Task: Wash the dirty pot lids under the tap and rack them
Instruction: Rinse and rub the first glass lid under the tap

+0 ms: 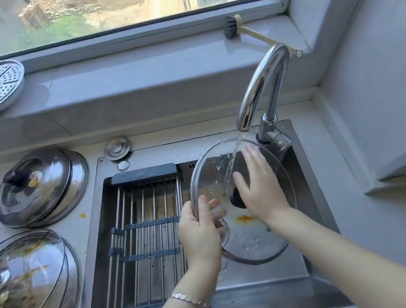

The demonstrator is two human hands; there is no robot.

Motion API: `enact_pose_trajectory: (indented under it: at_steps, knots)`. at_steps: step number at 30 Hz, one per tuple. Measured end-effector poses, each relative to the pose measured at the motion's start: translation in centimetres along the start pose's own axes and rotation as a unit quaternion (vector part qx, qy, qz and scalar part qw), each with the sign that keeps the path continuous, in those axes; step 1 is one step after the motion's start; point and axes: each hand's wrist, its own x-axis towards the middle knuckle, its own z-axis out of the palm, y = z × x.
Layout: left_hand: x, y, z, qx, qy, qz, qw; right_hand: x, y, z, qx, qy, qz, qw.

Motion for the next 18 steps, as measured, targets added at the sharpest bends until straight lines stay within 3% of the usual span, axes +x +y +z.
enact_pose_trajectory:
  at_steps: [2, 6, 8, 10, 12, 13, 15, 18]
  knots:
    - [0.2, 0.3, 0.4, -0.044, 0.024, -0.041, 0.998, -1.3, 0.0, 1.6, -0.079, -0.044, -0.02, 0.996]
    - [1.0, 0.5, -0.1, -0.061, 0.047, -0.055, 0.995, -3.1, -0.7, 2.5, -0.112, -0.19, -0.202, 0.954]
    - [0.9, 0.5, -1.0, -0.064, 0.047, -0.074, 0.994, -2.9, 0.8, 1.7, -0.191, -0.156, -0.27, 0.931]
    - [0.3, 0.3, -1.4, -0.051, 0.042, -0.08, 0.995, -1.8, 2.4, 0.5, -0.246, -0.132, -0.19, 0.941]
    - [-0.6, 0.3, -1.0, -0.055, 0.035, -0.08, 0.995, -0.8, 2.5, -0.2, -0.235, -0.136, -0.083, 0.959]
    - [-0.9, 0.4, -0.6, -0.06, 0.034, -0.08, 0.994, -0.7, 1.6, -0.1, -0.209, -0.13, -0.074, 0.966]
    - [-0.8, 0.7, -0.1, -0.067, 0.039, -0.078, 0.994, -1.1, -0.1, 0.5, -0.175, -0.16, -0.142, 0.961]
    - [0.2, 1.3, -0.6, -0.069, 0.053, -0.066, 0.994, -2.8, 0.1, 0.9, -0.211, -0.198, -0.287, 0.913]
